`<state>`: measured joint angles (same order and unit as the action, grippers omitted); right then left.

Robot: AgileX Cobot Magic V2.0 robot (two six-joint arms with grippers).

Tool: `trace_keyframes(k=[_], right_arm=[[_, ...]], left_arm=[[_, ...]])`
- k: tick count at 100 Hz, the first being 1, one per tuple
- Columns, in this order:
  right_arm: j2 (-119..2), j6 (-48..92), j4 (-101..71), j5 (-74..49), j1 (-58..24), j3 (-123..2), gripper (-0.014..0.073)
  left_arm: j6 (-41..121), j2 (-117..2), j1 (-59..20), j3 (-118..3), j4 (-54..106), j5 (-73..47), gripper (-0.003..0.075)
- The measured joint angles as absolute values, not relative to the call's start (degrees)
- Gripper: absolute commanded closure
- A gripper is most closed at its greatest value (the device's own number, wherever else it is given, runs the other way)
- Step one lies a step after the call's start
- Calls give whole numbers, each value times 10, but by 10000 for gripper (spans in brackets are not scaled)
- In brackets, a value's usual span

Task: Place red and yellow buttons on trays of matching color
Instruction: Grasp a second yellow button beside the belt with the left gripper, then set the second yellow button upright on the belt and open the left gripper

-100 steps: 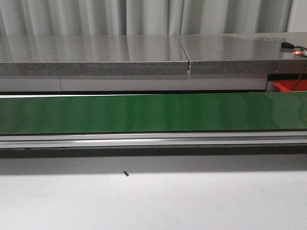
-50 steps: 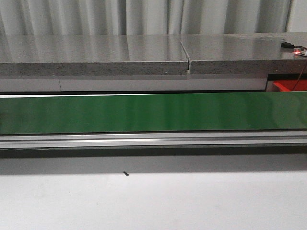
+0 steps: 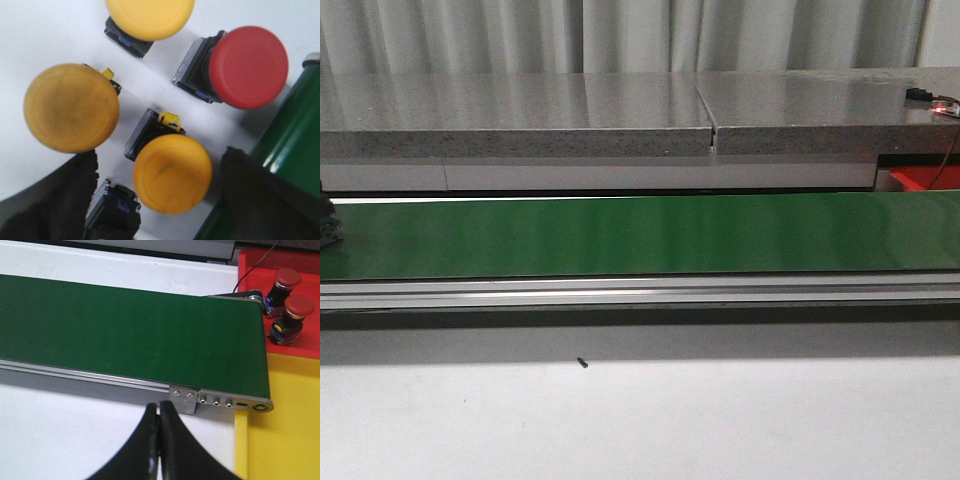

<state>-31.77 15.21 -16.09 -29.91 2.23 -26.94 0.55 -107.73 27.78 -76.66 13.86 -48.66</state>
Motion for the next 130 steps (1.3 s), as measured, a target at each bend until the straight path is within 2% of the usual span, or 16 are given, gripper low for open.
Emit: trace_keyframes(k=[11, 22, 51, 85, 105, 130], right_arm=[[-318, 152, -161, -299, 22, -269, 685], [-318, 152, -161, -299, 22, -269, 685], [-318, 152, -161, -299, 22, -269, 685], [-318, 152, -161, -299, 22, -269, 685], [-318, 152, -161, -299, 22, -269, 685], [-318, 152, -161, -299, 22, -269, 685]], left_arm=[[6, -1077, 278, -767, 139, -486, 437], [6, -1077, 278, -767, 139, -485, 468], [10, -1069, 278, -767, 138, -480, 470], [24, -966, 277, -767, 140, -496, 470], [28, -917, 239, -767, 140, -506, 470], [30, -913, 187, -767, 145, -508, 470]])
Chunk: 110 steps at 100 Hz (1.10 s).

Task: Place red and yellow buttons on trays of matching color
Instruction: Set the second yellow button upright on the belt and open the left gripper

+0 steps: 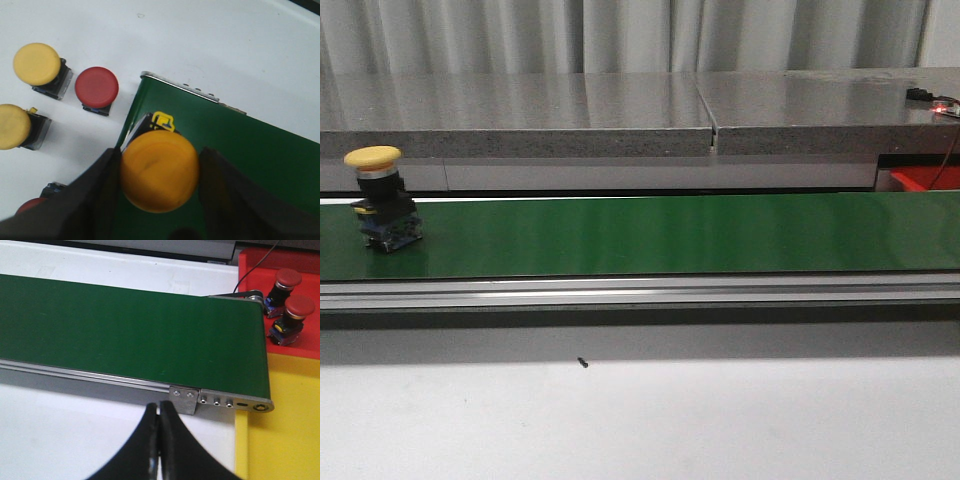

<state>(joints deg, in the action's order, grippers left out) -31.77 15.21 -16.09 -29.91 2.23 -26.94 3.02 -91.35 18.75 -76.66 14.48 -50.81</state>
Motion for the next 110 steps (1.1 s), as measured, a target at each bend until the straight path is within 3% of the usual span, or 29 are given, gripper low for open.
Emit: trace_keyframes(k=[88, 97, 110], right_arm=[[-318, 152, -161, -299, 22, -269, 685], [-318, 152, -161, -300, 22, -269, 685], [-318, 152, -161, -300, 22, -269, 685]], left_arm=[[30, -925, 182, -723, 145, -519, 464], [38, -937, 182, -723, 150, -525, 393], [56, -940, 182, -723, 165, -526, 192]])
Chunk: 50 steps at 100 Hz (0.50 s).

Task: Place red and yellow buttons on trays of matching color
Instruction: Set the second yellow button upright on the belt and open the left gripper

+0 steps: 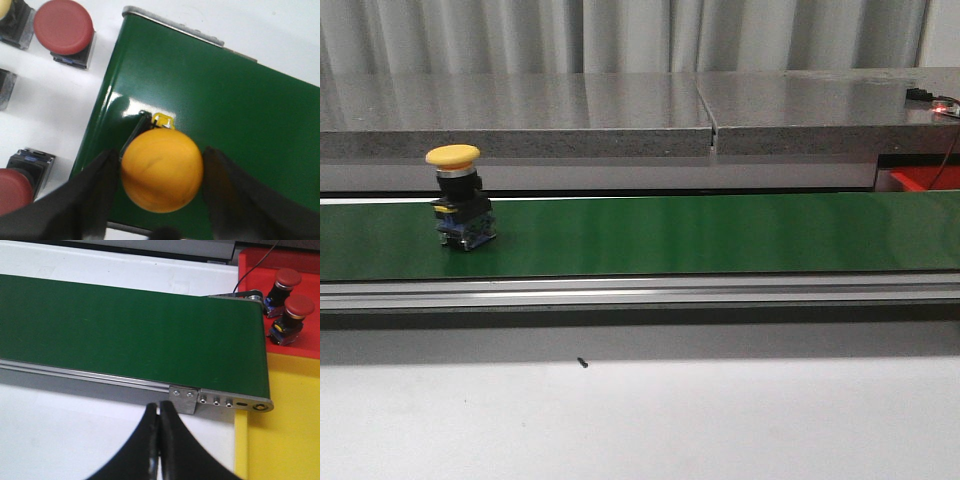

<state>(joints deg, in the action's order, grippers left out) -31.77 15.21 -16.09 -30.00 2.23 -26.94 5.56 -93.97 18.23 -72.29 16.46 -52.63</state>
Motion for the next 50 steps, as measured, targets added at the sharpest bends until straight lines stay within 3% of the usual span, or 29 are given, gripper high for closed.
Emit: trace_keyframes(k=[9, 32, 39, 50], right_arm=[[-318, 152, -161, -300, 22, -269, 685], [-318, 152, -161, -300, 22, -269, 685], [-318, 152, -161, -300, 22, -269, 685], [-318, 152, -161, -304, 22, -269, 685]], left_arm=[[64, -940, 182, -723, 168, -527, 133], [99, -901, 182, -722, 189, -521, 147], [116, -880, 182, -722, 201, -523, 199], [128, -846, 177, -722, 209, -532, 369]])
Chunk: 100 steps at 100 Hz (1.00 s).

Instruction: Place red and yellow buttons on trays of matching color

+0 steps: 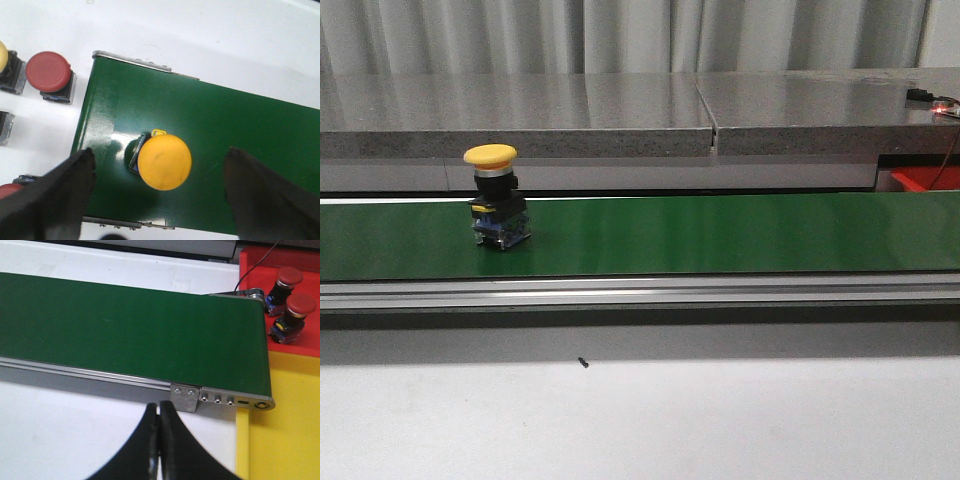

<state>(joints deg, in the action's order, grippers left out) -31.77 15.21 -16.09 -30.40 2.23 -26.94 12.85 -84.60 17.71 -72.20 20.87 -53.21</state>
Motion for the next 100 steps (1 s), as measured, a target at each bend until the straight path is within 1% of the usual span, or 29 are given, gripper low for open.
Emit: trace_keyframes(k=[15, 20, 38, 60, 76, 100], right_arm=[[-318, 152, -161, -313, 22, -269, 685], [-318, 152, -161, -313, 22, -269, 685], [-318, 152, -161, -316, 22, -269, 685], [-318, 152, -164, -328, 22, -269, 685], [-324, 152, -166, -336, 22, -269, 685], [-390, 152, -166, -368, 22, -317, 685]], left_arm=[[133, -803, 148, -722, 209, -537, 666], [134, -789, 134, -722, 209, -537, 741], [135, -747, 80, -705, 204, -538, 741], [135, -685, 28, -644, 199, -529, 741], [136, -617, 19, -589, 193, -500, 741], [136, -500, 19, -501, 165, -486, 741]])
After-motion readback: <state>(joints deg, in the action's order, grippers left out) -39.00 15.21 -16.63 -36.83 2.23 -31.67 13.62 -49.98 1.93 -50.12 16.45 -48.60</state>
